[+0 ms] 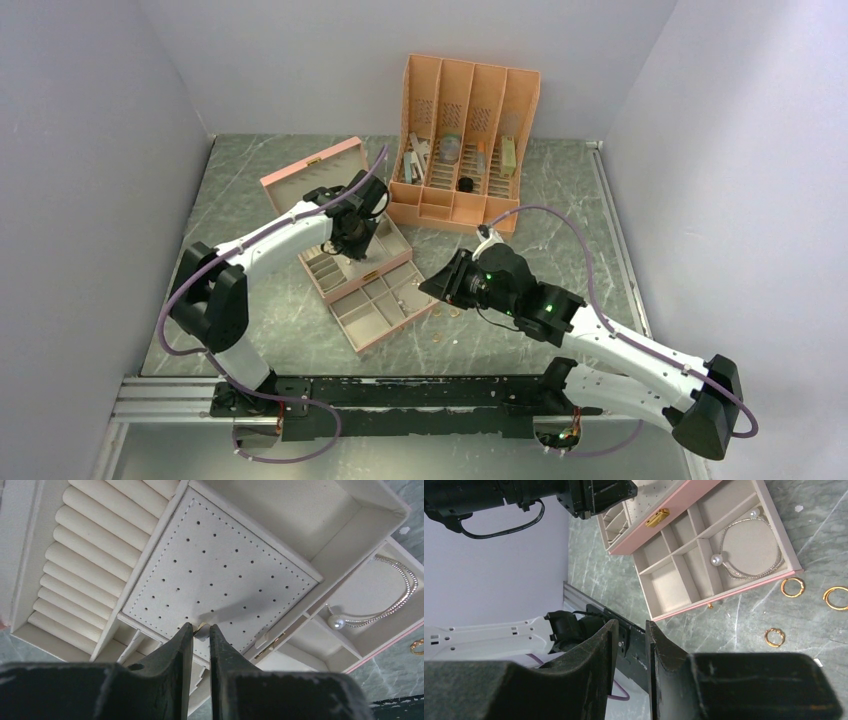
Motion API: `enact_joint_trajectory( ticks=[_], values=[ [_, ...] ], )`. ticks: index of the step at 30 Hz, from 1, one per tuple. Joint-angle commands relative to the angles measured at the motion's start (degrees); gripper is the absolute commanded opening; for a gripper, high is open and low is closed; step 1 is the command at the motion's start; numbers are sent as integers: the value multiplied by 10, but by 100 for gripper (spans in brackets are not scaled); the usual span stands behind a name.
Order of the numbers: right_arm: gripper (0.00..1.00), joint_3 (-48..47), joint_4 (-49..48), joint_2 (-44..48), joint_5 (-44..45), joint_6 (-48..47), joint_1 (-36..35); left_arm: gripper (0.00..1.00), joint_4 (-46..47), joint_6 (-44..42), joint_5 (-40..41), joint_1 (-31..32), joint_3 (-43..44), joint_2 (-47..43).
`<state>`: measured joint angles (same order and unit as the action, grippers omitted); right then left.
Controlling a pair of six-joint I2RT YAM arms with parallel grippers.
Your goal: Organize the mixed jewelry
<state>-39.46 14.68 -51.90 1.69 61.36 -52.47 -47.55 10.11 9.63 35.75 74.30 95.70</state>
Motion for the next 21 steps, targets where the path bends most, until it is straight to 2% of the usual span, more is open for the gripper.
enact_joint_trajectory(
  ticks=[1, 21],
  values=[
    [31, 10, -12, 1, -5, 6, 3, 20, -1, -2, 30, 0, -6, -24],
    [31, 13, -15, 7, -11, 11, 3, 19, 4, 0, 22, 0, -11, -26]
  ],
)
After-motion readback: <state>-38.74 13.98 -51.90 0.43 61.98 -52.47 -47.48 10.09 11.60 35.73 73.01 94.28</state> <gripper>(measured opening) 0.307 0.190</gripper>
